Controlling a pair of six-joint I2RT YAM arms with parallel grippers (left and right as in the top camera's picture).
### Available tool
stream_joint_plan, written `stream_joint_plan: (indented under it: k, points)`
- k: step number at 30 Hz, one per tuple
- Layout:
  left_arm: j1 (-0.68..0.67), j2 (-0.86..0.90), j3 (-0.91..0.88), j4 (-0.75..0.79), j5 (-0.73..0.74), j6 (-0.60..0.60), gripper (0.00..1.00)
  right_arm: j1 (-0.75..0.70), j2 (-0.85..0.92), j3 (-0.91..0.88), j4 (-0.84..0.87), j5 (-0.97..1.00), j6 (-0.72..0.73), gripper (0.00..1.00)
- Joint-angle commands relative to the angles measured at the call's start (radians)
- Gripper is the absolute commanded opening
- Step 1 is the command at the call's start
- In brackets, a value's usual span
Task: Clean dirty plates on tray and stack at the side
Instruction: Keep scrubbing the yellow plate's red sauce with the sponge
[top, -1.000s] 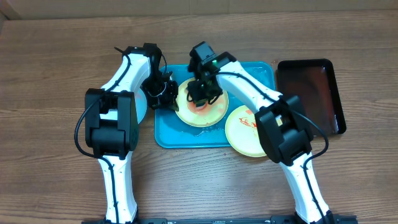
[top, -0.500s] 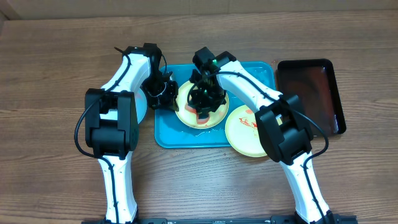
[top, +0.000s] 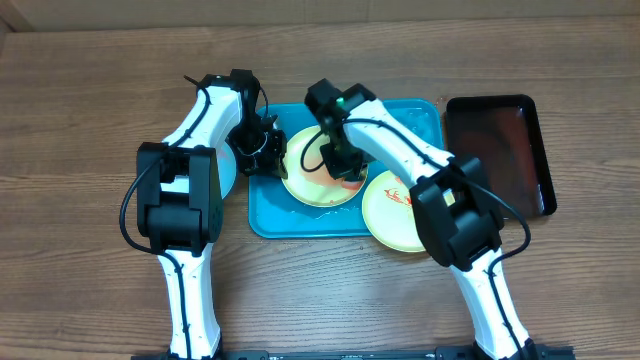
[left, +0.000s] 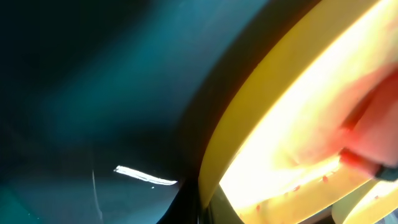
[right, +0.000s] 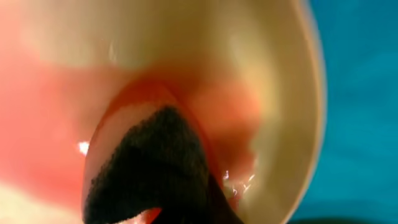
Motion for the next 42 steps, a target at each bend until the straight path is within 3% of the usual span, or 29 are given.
stream_joint_plan:
  k: [1, 8, 14, 25, 33, 42]
  points:
    - [-0.002, 0.069, -0.035, 0.019, -0.093, 0.022, 0.04, 0.005, 0.009, -0.023, 0.064, 0.220, 0.022, 0.04]
    - [-0.002, 0.069, -0.035, 0.019, -0.093, 0.022, 0.05, 0.022, 0.019, -0.026, 0.198, 0.158, 0.013, 0.04]
    - [-0.002, 0.069, -0.035, 0.019, -0.093, 0.022, 0.04, 0.022, 0.021, -0.069, 0.281, -0.134, -0.043, 0.04]
    - [-0.002, 0.069, -0.035, 0.027, -0.092, 0.022, 0.04, 0.020, 0.021, -0.075, 0.259, -0.607, -0.041, 0.04]
    - [-0.002, 0.069, -0.035, 0.027, -0.093, 0.022, 0.05, -0.006, 0.021, -0.075, 0.157, -0.621, -0.035, 0.04]
    - [-0.002, 0.069, -0.035, 0.027, -0.093, 0.022, 0.04, -0.064, 0.020, -0.074, 0.081, -0.443, -0.035, 0.04]
